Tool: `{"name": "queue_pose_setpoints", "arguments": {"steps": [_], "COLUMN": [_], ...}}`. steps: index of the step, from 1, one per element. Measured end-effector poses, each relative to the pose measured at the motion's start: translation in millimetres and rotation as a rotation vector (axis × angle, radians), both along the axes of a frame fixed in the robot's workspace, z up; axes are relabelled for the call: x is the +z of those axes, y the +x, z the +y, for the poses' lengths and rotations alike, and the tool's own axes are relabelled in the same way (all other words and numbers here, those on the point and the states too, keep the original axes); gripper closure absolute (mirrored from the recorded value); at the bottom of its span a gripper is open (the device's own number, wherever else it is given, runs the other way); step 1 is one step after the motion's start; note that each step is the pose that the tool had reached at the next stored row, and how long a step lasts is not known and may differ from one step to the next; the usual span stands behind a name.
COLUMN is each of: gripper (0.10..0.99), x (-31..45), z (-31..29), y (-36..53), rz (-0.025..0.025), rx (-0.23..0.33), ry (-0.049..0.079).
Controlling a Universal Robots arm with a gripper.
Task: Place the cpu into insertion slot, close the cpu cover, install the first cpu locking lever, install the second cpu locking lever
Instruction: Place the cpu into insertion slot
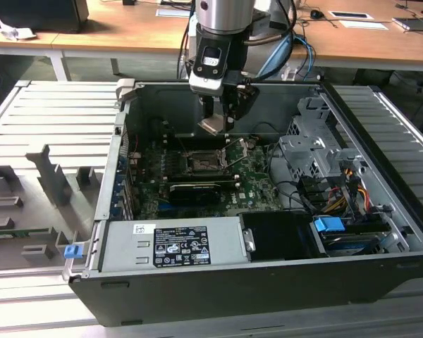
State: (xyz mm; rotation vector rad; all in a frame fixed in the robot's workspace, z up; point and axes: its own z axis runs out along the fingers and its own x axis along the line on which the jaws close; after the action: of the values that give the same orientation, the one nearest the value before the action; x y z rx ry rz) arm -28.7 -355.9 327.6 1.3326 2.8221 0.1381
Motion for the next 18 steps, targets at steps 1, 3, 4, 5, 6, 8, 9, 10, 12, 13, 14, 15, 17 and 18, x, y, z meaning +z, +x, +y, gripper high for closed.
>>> {"name": "queue_pose_setpoints", "arguments": {"steps": [1, 3, 4, 5, 6, 8, 9, 10, 12, 13, 14, 15, 17, 18], "gripper": [0.557, 0.557, 0.557, 0.557, 0.557, 0.557, 0.557, 0.557, 0.557, 0.557, 0.557, 0.557, 0.557, 0.557], "x": [-2.1, -6.5, -8.4, -10.2, -12.4, -15.0, -16.3, -18.3, -20.9, -21.9, -23.6, -24.9, -29.7, -32.6], "z": [0.0, 0.0, 0.1, 0.1, 0.1, 0.1, 0.1, 0.1, 0.1, 0.1, 0.1, 0.1, 0.1, 0.1], "y": [0.0, 0.0, 0.0, 0.0, -0.1, 0.0, 0.0, 0.0, 0.0, 0.0, 0.0, 0.0, 0.0, 0.0], "rz": [0.0000, 0.0003, 0.0006, 0.0011, 0.0014, 0.0019, 0.0021, 0.0021, 0.0022, 0.0021, 0.0022, 0.0022, 0.0022, 0.0024], "rx": [-0.024, -0.059, -0.072, -0.085, -0.102, -0.126, -0.138, -0.155, -0.185, -0.198, -0.220, -0.235, -0.288, -0.313], "ry": [0.000, 0.000, 0.000, 0.000, 0.000, 0.000, 0.000, 0.000, 0.000, 0.000, 0.000, 0.000, 0.000, 0.000]}}
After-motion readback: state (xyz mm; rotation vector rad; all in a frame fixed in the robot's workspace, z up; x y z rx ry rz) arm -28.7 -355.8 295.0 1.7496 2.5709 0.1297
